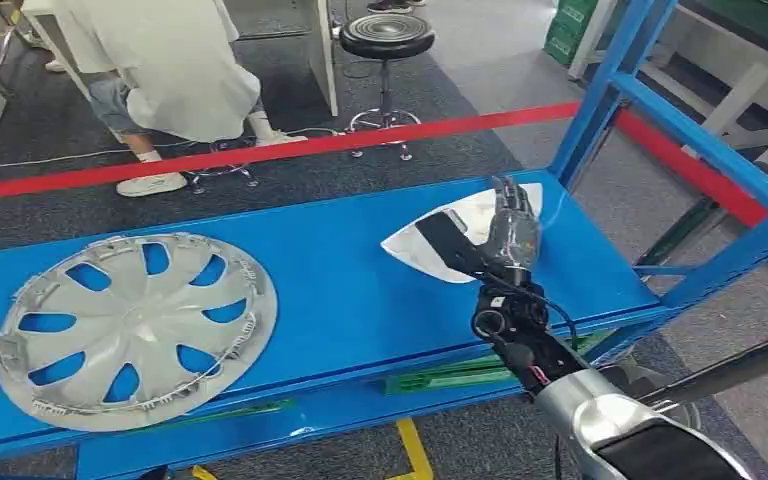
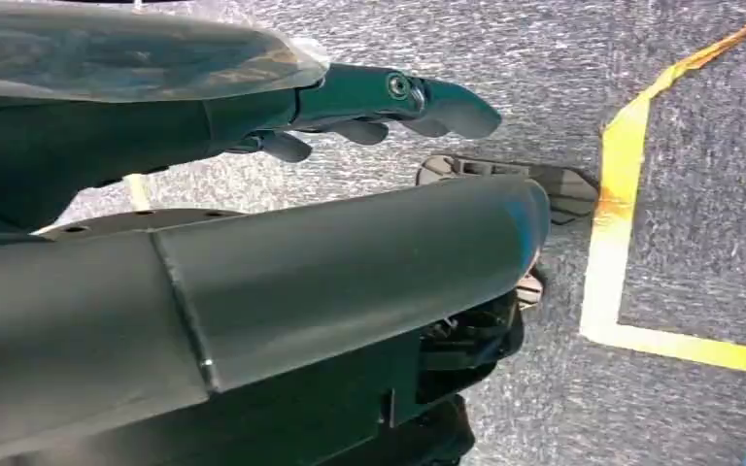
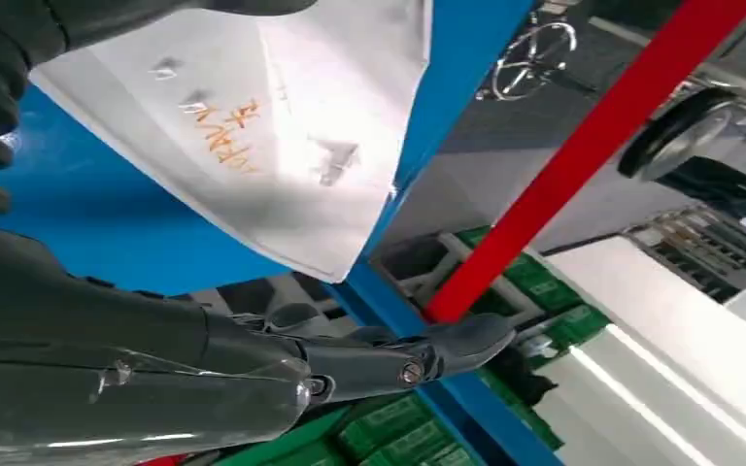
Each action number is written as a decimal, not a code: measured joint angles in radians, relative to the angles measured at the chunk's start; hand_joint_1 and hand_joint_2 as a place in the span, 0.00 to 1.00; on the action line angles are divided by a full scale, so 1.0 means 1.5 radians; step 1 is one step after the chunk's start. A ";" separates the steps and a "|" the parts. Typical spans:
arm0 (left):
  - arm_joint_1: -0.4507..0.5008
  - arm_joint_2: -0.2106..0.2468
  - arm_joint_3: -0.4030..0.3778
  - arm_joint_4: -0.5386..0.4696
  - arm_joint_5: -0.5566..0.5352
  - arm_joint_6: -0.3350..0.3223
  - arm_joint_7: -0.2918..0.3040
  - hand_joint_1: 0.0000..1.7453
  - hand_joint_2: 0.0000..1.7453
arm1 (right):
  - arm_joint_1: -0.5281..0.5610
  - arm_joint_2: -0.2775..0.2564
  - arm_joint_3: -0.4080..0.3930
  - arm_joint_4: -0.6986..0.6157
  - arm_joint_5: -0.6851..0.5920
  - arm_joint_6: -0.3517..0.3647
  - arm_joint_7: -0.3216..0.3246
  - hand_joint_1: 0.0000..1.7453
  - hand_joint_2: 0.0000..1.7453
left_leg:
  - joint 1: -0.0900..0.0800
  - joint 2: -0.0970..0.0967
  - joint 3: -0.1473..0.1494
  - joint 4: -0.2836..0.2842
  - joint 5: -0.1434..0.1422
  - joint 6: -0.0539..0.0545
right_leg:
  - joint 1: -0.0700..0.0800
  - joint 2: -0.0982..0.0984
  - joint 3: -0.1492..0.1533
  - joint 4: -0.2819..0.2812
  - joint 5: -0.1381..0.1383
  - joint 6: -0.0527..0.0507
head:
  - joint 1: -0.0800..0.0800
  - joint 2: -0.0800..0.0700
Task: Take the parts from the cabinet and place them on the table.
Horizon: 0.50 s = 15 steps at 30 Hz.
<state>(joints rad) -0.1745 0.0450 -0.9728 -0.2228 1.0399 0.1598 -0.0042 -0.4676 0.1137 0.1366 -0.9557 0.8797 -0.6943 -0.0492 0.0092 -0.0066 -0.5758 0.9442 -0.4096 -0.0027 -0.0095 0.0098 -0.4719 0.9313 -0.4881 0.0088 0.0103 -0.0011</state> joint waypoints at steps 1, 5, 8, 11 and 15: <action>-0.001 0.000 0.000 0.000 0.000 0.000 0.000 0.00 0.00 | -0.002 0.000 -0.001 0.004 0.000 0.000 0.000 0.00 1.00 | 0.000 0.000 0.000 0.000 0.000 0.000 | 0.000 0.000 0.000 0.000 0.000 0.000 | 0.000 0.000; -0.002 0.000 -0.002 0.000 0.000 0.000 0.000 0.00 0.00 | -0.009 0.000 -0.005 0.025 0.000 0.000 0.000 0.00 1.00 | 0.000 0.000 0.000 0.000 0.000 0.000 | 0.000 0.000 0.000 0.000 0.000 0.000 | 0.000 0.000; -0.003 0.000 -0.006 0.000 0.000 0.000 0.000 0.00 0.00 | -0.013 -0.001 -0.007 0.038 0.000 0.000 0.000 0.00 1.00 | 0.000 0.000 0.000 0.000 0.000 0.000 | 0.000 0.000 0.000 0.000 0.000 0.000 | 0.000 0.000; -0.004 0.000 -0.008 0.000 0.000 0.000 0.003 0.00 0.00 | -0.017 -0.001 -0.008 0.048 -0.005 0.000 0.001 0.00 1.00 | 0.000 0.000 0.000 0.000 0.000 0.000 | 0.000 0.000 0.000 0.000 0.000 0.000 | -0.001 0.000; -0.007 0.000 -0.010 0.000 -0.001 0.000 0.007 0.00 0.00 | -0.029 -0.001 -0.005 0.066 -0.034 0.000 -0.001 0.00 1.00 | 0.000 0.000 0.000 0.000 0.000 0.000 | 0.000 0.000 0.000 0.000 0.000 0.000 | -0.001 0.000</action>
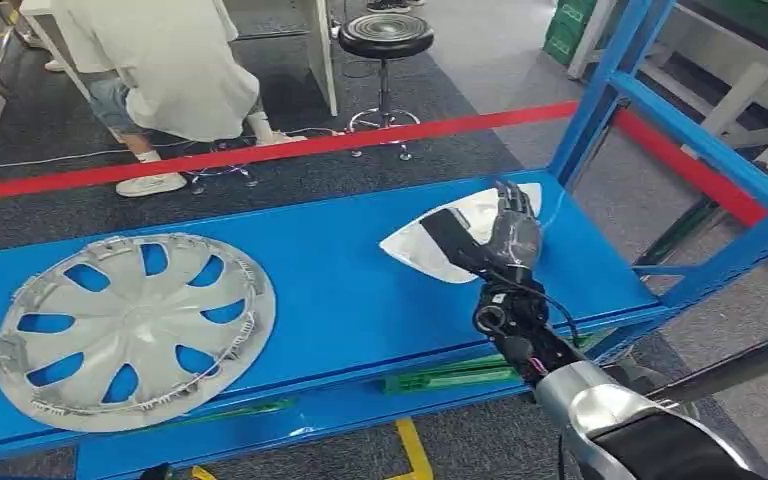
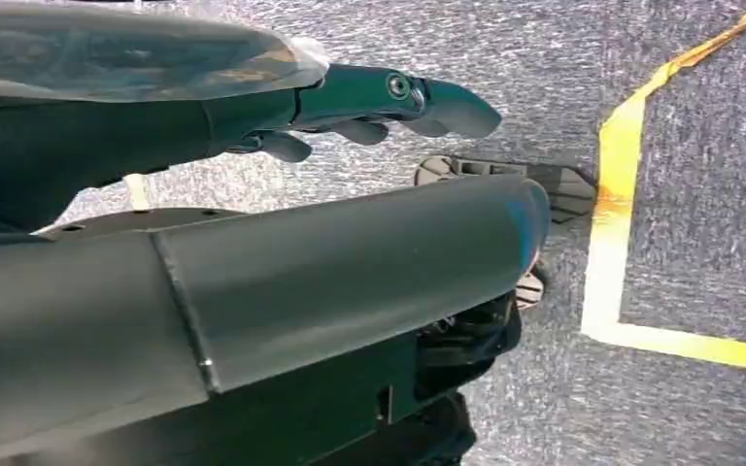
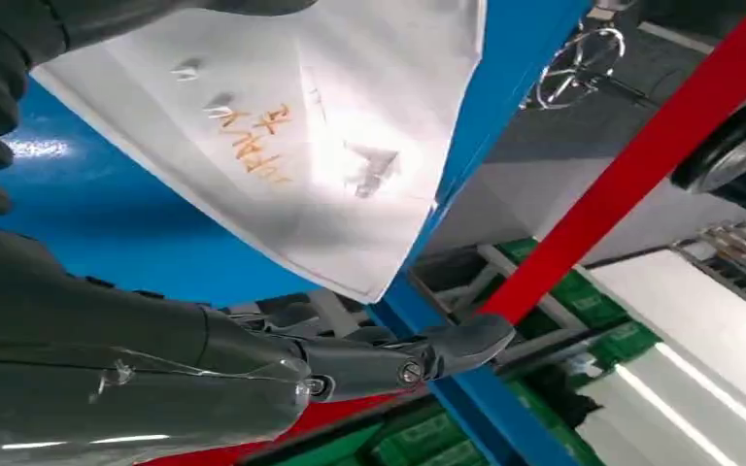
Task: Take the parts from the cabinet and place them on the table.
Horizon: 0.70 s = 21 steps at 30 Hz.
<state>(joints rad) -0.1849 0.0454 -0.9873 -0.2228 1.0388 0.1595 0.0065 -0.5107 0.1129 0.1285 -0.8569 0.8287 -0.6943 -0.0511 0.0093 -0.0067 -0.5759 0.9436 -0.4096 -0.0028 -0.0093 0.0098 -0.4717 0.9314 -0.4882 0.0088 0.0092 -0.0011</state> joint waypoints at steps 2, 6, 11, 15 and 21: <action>-0.001 0.000 0.000 0.000 -0.001 -0.001 0.000 0.00 0.00 | -0.008 0.000 0.004 0.010 -0.030 0.004 -0.003 0.00 1.00 | 0.000 0.000 0.000 0.000 0.000 0.000 | 0.000 0.000 0.000 0.000 0.000 0.000 | 0.000 0.000; -0.003 0.000 -0.001 0.000 -0.006 -0.001 0.000 0.00 0.00 | -0.030 0.000 0.027 0.032 -0.103 0.038 -0.002 0.00 1.00 | 0.000 0.000 0.000 0.000 0.000 0.000 | 0.000 0.000 0.000 0.000 0.000 0.000 | 0.001 0.000; -0.003 0.001 -0.001 0.000 -0.008 -0.001 0.000 0.00 0.00 | -0.051 -0.002 0.057 0.053 -0.115 0.047 0.005 0.00 1.00 | 0.000 0.000 0.000 0.000 0.000 0.000 | 0.000 0.000 0.000 0.000 0.000 0.000 | 0.001 0.000; -0.003 0.001 -0.001 0.000 -0.011 -0.002 0.000 0.00 0.00 | -0.060 -0.006 0.078 0.064 -0.132 0.047 0.009 0.00 1.00 | 0.000 0.000 0.000 0.000 0.000 0.000 | 0.000 0.000 0.000 0.000 0.000 0.000 | 0.001 0.000; -0.004 0.001 -0.004 0.000 -0.017 -0.007 0.002 0.00 0.00 | -0.074 -0.012 0.107 0.079 -0.180 0.073 -0.001 0.00 1.00 | 0.000 0.000 0.000 0.000 0.000 0.000 | 0.000 0.000 0.000 0.000 0.000 0.000 | 0.000 0.000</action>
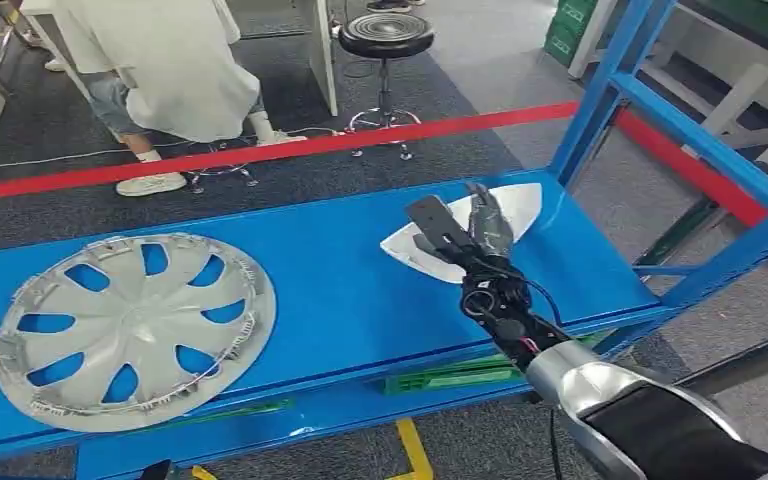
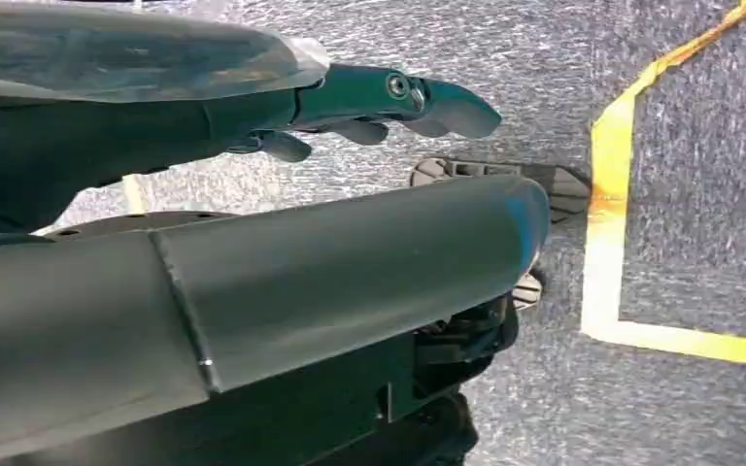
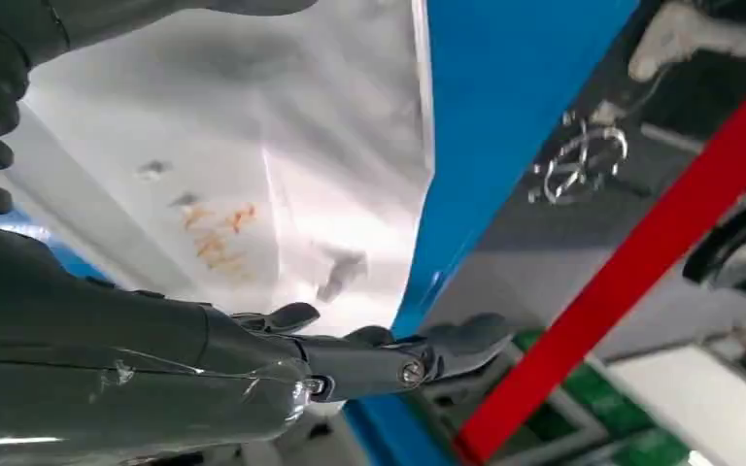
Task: Take the parts from the cabinet and place them on the table.
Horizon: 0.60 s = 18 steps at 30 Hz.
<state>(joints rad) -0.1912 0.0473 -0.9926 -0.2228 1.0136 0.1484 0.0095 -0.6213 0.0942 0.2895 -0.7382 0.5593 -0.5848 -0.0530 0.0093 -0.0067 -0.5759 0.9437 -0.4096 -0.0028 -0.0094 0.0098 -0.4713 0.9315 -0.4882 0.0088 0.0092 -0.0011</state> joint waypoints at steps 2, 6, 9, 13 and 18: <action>-0.002 0.000 -0.007 0.000 -0.004 -0.003 0.002 0.00 0.00 | -0.009 -0.005 0.014 0.008 -0.015 0.013 -0.005 0.00 1.00 | 0.000 0.000 0.000 0.000 0.000 0.000 | 0.000 0.000 0.000 0.000 0.000 0.000 | 0.000 0.000; -0.004 0.001 -0.010 0.000 -0.007 -0.006 0.007 0.00 0.00 | -0.026 -0.008 0.031 0.018 -0.022 0.023 -0.005 0.00 1.00 | 0.000 0.000 0.000 0.000 0.000 0.000 | 0.000 0.000 0.000 0.000 0.000 0.000 | 0.001 0.000; -0.005 0.001 -0.011 0.000 -0.007 -0.006 0.008 0.00 0.00 | -0.039 -0.008 0.045 0.023 -0.025 0.026 -0.004 0.00 1.00 | 0.000 0.000 0.000 0.000 0.000 0.000 | 0.000 0.000 0.000 0.000 0.000 0.000 | 0.001 0.000; -0.005 0.002 -0.013 0.000 -0.006 -0.005 0.008 0.00 0.00 | -0.048 -0.008 0.060 0.030 -0.033 0.035 -0.007 0.00 1.00 | 0.000 0.000 0.000 0.000 0.000 0.000 | 0.000 0.000 0.000 0.000 0.000 0.000 | 0.001 0.000; -0.005 0.002 -0.014 0.000 -0.005 -0.001 0.009 0.00 0.00 | -0.055 -0.008 0.077 0.039 -0.050 0.051 -0.017 0.00 1.00 | 0.000 0.000 0.000 0.000 0.000 0.000 | 0.000 0.000 0.000 0.000 0.000 0.000 | 0.000 0.000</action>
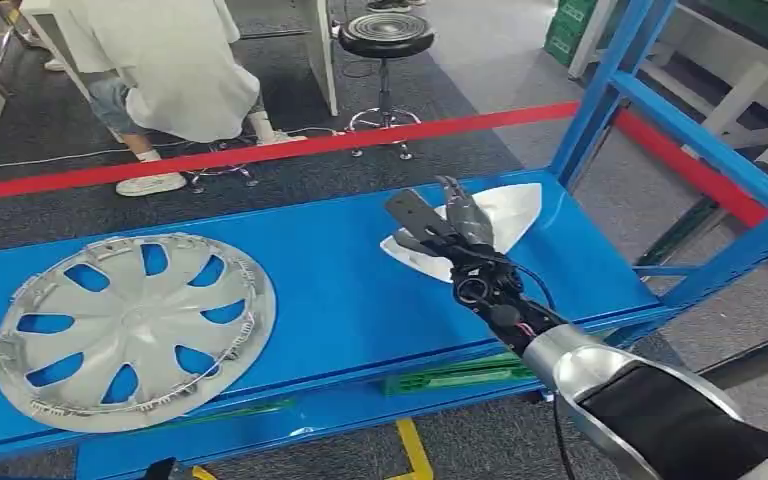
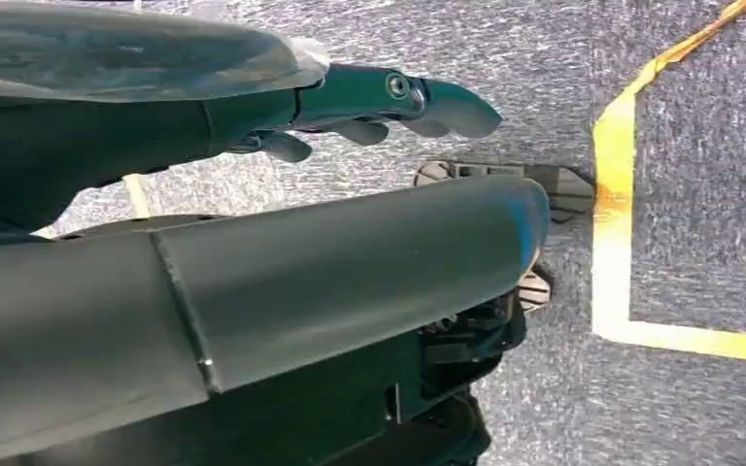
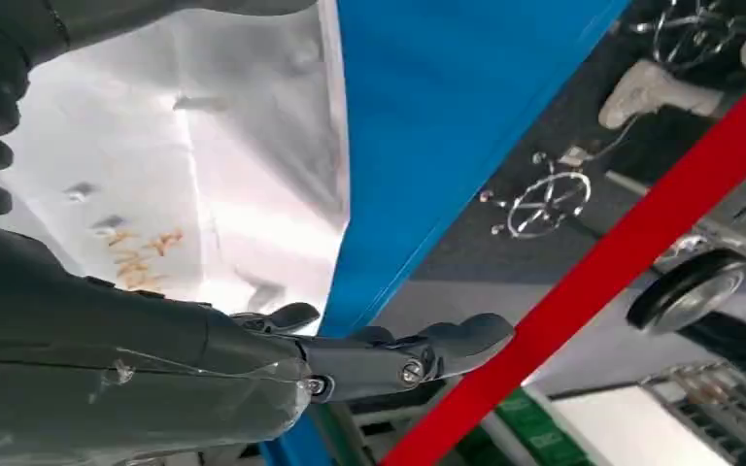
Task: Take the parts from the cabinet and place them on the table.
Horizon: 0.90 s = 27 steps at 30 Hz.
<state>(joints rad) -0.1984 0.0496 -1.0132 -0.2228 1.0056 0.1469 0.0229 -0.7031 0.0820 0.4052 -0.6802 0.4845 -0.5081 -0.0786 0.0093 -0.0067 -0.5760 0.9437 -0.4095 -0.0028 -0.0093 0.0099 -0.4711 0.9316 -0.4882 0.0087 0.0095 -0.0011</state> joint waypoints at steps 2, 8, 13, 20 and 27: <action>0.000 0.000 0.000 0.000 0.000 0.000 0.000 0.00 0.00 | -0.002 0.000 0.005 0.002 -0.002 0.004 -0.001 0.00 1.00 | 0.000 0.000 0.000 0.000 0.000 0.000 | 0.000 0.000 0.000 0.000 0.000 0.000 | 0.000 0.000; 0.000 0.000 0.000 0.000 0.001 0.001 0.000 0.00 0.00 | -0.005 0.000 0.015 0.007 -0.006 0.009 -0.004 0.00 1.00 | 0.000 0.000 0.000 0.000 0.000 0.000 | 0.000 0.000 0.000 0.000 0.000 0.000 | 0.000 0.000; 0.000 0.000 0.000 0.000 0.002 0.001 0.000 0.00 0.00 | -0.006 0.000 0.023 0.009 -0.007 0.010 -0.004 0.00 1.00 | 0.000 0.000 0.000 0.000 0.000 0.000 | 0.000 0.000 0.000 0.000 0.000 0.000 | 0.000 0.000; 0.000 0.000 0.000 0.000 0.002 0.002 0.000 0.00 0.00 | -0.007 0.000 0.030 0.012 -0.022 0.029 -0.008 0.00 1.00 | 0.000 0.000 0.000 0.000 0.000 0.000 | 0.000 0.000 0.000 0.000 0.000 0.000 | 0.000 0.000; 0.000 0.000 0.000 0.000 0.005 0.007 0.001 0.00 0.00 | -0.007 0.006 0.043 0.013 -0.076 0.074 -0.013 0.00 1.00 | 0.000 0.000 0.000 0.000 0.000 0.000 | 0.000 0.000 0.000 0.000 0.000 0.000 | 0.000 0.000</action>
<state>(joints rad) -0.1984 0.0496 -1.0132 -0.2228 1.0124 0.1572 0.0237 -0.7143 0.0904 0.4696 -0.6611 0.3704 -0.3967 -0.0988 0.0093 -0.0068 -0.5759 0.9437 -0.4095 -0.0028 -0.0093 0.0099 -0.4708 0.9317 -0.4882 0.0087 0.0095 -0.0011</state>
